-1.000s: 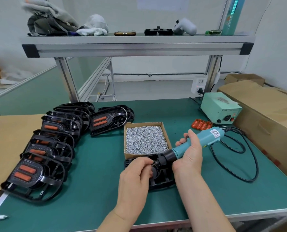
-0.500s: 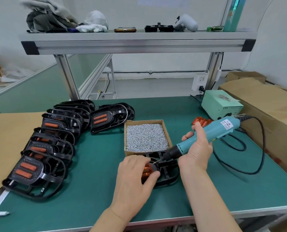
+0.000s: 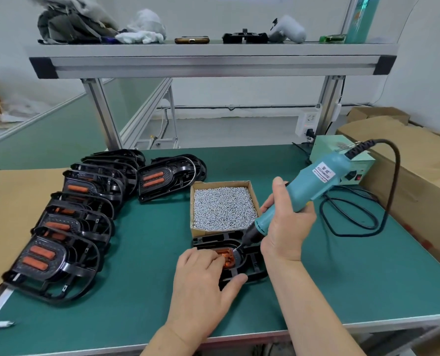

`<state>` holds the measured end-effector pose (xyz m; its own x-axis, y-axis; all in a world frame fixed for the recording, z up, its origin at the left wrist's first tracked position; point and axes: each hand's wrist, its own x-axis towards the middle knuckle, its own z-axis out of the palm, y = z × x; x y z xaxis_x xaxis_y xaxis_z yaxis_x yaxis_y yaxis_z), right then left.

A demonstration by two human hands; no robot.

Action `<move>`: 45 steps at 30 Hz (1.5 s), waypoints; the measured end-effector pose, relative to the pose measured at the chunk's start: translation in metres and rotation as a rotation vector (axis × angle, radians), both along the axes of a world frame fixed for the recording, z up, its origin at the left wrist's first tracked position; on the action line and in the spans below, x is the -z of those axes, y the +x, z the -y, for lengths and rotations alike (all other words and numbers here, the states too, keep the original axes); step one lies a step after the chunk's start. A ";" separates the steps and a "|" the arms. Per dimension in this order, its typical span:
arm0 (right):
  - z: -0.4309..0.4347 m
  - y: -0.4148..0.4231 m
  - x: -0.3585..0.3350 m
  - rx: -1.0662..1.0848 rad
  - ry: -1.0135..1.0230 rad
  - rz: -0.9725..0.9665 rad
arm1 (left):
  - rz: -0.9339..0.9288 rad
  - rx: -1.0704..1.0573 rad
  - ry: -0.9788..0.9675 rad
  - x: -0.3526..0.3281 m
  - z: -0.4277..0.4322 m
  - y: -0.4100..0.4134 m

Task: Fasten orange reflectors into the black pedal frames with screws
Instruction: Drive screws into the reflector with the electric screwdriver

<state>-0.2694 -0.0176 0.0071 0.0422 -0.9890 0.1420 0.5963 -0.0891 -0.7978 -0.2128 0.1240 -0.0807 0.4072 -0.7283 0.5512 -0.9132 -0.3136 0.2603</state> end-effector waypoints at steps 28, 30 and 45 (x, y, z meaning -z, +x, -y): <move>-0.011 0.017 0.008 -0.097 -0.179 -0.137 | 0.026 -0.018 -0.004 0.004 0.003 0.003; -0.012 0.018 0.006 -0.107 -0.201 -0.152 | 0.024 -0.018 -0.003 0.004 0.003 0.003; -0.010 0.023 0.011 -0.130 -0.264 -0.200 | 0.025 -0.009 -0.005 0.001 0.004 0.003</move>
<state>-0.2460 -0.0078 -0.0040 0.2180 -0.9038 0.3683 0.4507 -0.2415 -0.8594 -0.2102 0.1199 -0.0820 0.4000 -0.7219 0.5647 -0.9165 -0.3211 0.2386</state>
